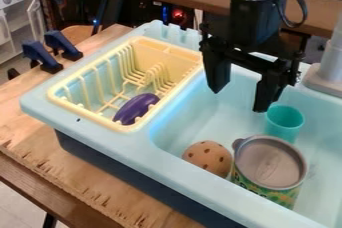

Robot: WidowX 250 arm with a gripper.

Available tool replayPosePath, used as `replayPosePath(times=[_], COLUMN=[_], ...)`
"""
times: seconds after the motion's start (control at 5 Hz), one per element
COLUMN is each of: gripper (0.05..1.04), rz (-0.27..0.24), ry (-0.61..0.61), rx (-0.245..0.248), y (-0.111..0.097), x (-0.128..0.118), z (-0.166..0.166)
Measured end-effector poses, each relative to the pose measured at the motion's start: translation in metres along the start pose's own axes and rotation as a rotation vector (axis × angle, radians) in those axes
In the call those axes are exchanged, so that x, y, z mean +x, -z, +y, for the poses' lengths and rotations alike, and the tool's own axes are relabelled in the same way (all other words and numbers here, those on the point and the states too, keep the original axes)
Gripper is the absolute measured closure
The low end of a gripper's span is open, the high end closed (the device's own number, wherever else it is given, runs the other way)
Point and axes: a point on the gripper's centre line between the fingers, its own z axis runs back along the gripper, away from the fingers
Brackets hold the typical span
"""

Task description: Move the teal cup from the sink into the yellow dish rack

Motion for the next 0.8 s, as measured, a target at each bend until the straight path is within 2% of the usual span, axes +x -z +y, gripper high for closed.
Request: replayPosePath(times=[0.2,0.8], gripper=[0.081,0.081], rz=[0.015,-0.014], ry=[-0.005,-0.049], rx=[-0.012,-0.027], y=[0.0073,0.013], x=[0.0038,0.0129], z=[-0.0027,0.0073])
